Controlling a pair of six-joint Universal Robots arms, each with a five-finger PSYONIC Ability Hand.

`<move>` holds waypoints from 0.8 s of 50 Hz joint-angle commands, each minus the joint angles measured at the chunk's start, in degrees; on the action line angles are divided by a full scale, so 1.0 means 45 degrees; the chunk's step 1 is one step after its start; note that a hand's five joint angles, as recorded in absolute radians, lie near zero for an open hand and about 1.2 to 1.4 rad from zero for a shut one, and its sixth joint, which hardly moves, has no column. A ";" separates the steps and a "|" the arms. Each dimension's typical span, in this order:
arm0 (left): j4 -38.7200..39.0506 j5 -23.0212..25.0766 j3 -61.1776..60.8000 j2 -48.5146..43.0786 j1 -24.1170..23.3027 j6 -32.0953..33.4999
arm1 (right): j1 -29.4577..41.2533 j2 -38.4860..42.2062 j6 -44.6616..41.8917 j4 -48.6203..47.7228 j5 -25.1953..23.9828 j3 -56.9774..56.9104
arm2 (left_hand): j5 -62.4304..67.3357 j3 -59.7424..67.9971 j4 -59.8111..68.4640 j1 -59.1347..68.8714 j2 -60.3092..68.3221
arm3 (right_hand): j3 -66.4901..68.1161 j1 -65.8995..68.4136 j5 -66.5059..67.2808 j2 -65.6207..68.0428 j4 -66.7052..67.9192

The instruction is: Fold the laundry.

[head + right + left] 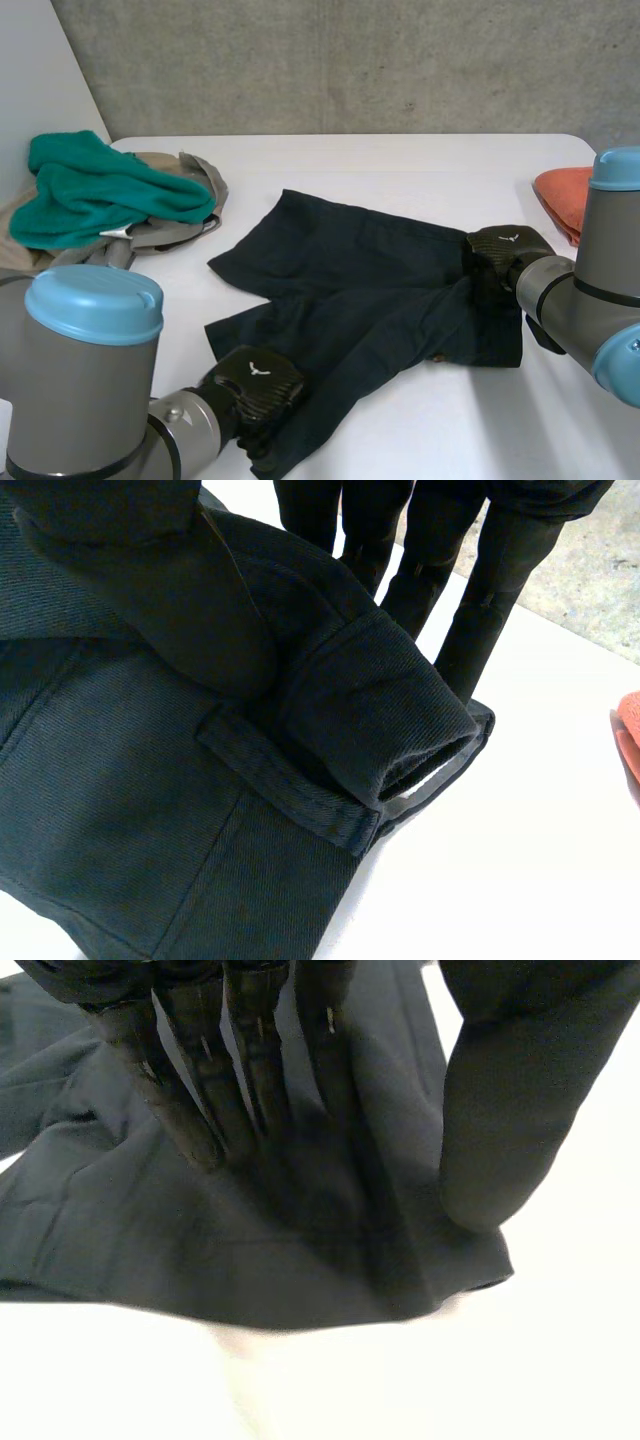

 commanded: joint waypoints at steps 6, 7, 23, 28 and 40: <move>-0.0268 0.0693 0.1239 -0.1160 -0.0977 -0.1318 | -0.0080 -0.0087 0.0260 -0.0120 0.0296 0.0035 | 0.8921 0.8932 0.8878 0.8583 0.8950 | 0.2356 0.3450 0.2654 0.2810 0.2588; -0.0308 0.0751 0.1317 -0.1218 -0.1036 -0.1396 | -0.0080 -0.0125 0.0240 -0.0101 0.0277 0.0055 | 0.8921 0.8932 0.8879 0.8584 0.8950 | 0.2356 0.3450 0.2654 0.2810 0.2588; -0.3995 0.3817 0.1434 0.1357 0.2552 0.1761 | -0.1075 -0.2955 -0.6608 0.4230 -0.2356 0.2202 | 0.8921 0.8932 0.8879 0.8584 0.8950 | 0.2356 0.3450 0.2654 0.2810 0.2588; -0.5014 0.4131 0.2467 0.1010 0.3475 0.3834 | -0.1350 -0.3329 -0.7144 0.4919 -0.3043 0.2224 | 0.8921 0.8932 0.8879 0.8584 0.8950 | 0.2356 0.3450 0.2654 0.2810 0.2588; -0.4392 0.2179 1.0919 -0.4125 0.3261 0.4678 | -0.1116 -0.0772 -0.4059 0.1329 -0.2283 0.0096 | 0.8921 0.8932 0.8879 0.8584 0.8950 | 0.2356 0.3450 0.2654 0.2810 0.2588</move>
